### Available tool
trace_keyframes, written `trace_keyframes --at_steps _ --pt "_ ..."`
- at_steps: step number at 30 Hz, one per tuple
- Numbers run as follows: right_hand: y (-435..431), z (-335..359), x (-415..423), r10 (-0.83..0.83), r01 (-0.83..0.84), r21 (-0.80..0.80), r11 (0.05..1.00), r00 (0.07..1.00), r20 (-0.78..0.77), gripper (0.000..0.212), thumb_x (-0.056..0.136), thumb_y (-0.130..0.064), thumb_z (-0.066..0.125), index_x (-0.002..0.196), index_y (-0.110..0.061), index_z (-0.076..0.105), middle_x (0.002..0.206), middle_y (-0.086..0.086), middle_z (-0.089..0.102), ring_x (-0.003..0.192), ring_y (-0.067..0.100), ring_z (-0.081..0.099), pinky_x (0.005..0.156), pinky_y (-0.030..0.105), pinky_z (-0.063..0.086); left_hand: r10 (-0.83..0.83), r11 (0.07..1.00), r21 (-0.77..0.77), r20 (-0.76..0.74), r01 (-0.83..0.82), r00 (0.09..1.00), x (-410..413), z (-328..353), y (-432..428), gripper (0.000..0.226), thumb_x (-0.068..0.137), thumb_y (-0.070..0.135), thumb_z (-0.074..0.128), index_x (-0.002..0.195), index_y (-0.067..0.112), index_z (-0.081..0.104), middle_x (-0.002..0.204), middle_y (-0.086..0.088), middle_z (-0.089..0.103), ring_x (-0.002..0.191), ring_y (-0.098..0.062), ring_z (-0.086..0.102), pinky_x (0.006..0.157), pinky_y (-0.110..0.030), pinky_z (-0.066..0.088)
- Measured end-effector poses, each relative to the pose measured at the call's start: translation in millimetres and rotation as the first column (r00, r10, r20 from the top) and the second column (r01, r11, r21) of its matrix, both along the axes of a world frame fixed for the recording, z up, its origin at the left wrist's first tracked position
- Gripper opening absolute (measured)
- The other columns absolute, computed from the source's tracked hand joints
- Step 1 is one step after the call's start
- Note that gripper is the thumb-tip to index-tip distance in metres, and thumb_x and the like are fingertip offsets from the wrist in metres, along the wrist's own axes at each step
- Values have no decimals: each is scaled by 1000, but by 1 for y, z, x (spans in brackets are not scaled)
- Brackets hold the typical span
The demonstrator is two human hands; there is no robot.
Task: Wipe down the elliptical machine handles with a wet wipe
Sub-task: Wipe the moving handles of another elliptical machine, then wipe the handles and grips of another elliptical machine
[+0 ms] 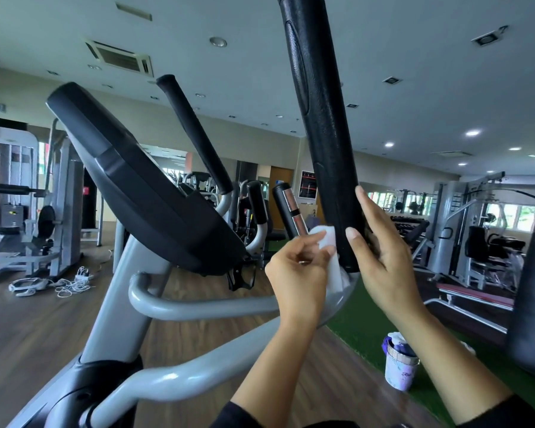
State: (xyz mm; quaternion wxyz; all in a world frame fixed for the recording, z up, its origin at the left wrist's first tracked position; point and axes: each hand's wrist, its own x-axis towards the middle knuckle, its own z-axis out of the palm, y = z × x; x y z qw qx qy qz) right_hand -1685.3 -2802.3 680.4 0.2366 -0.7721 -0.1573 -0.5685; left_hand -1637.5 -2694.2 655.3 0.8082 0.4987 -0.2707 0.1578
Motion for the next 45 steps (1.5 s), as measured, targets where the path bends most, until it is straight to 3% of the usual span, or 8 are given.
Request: trace_keyframes --at_steps 4,13,19,25,29,33,37,45 --pt "-1 1 0 -1 1 -7 1000 1000 2 53 96 -13 50 146 -19 34 150 -11 37 141 5 32 116 28 28 15 998 -66 -3 -15 1000 -7 7 -5 20 79 4 76 89 22 73 68 5 66 61 -1 57 68 -13 50" --pt "-1 -8 -5 -33 34 29 999 999 -27 54 97 -3 52 146 -17 36 150 -12 36 141 2 30 116 23 25 71 980 180 61 -81 996 -4 -23 -4 19 81 7 74 95 21 75 76 2 70 65 -3 60 65 -7 45" --pt "-14 -46 -25 -90 99 121 988 993 -80 48 94 -14 55 141 -22 45 141 -10 49 130 12 48 106 45 42 215 936 248 152 -248 965 -15 -35 12 18 82 9 72 94 22 75 72 3 64 67 -6 59 65 -4 40" --pt "-5 -110 -45 -88 145 194 970 957 -276 48 93 -38 49 137 -19 49 134 -6 54 121 11 51 100 42 46 380 813 314 352 -491 855 -39 -73 37 14 86 17 72 94 27 75 77 8 61 66 -6 59 65 -11 45" --pt "10 -147 -62 -39 120 148 982 886 -463 40 96 -33 52 136 -24 49 118 -18 57 104 9 58 88 33 51 401 732 405 393 -547 828 -53 -110 49 17 86 15 73 96 29 74 83 13 61 67 -4 59 65 -14 48" --pt "23 -179 -75 26 64 119 991 774 -632 42 97 -31 51 139 -27 44 138 -12 47 126 7 45 94 20 35 445 660 515 319 -547 837 -69 -152 65 16 85 16 73 94 29 75 77 13 59 68 -2 59 67 -4 42" --pt "43 -214 -81 20 23 51 998 697 -717 40 98 -32 49 136 -24 46 138 -10 45 126 8 45 95 19 36 477 598 630 218 -496 851 -87 -194 92 18 85 12 72 94 28 76 72 16 53 67 6 55 67 -2 38" --pt "133 -287 -80 17 -152 -87 985 579 -815 36 97 -31 51 128 -14 55 127 4 56 117 25 52 95 35 42 626 500 763 8 -410 780 -125 -259 185 9 87 28 70 93 30 76 78 7 61 69 6 57 66 -2 38"
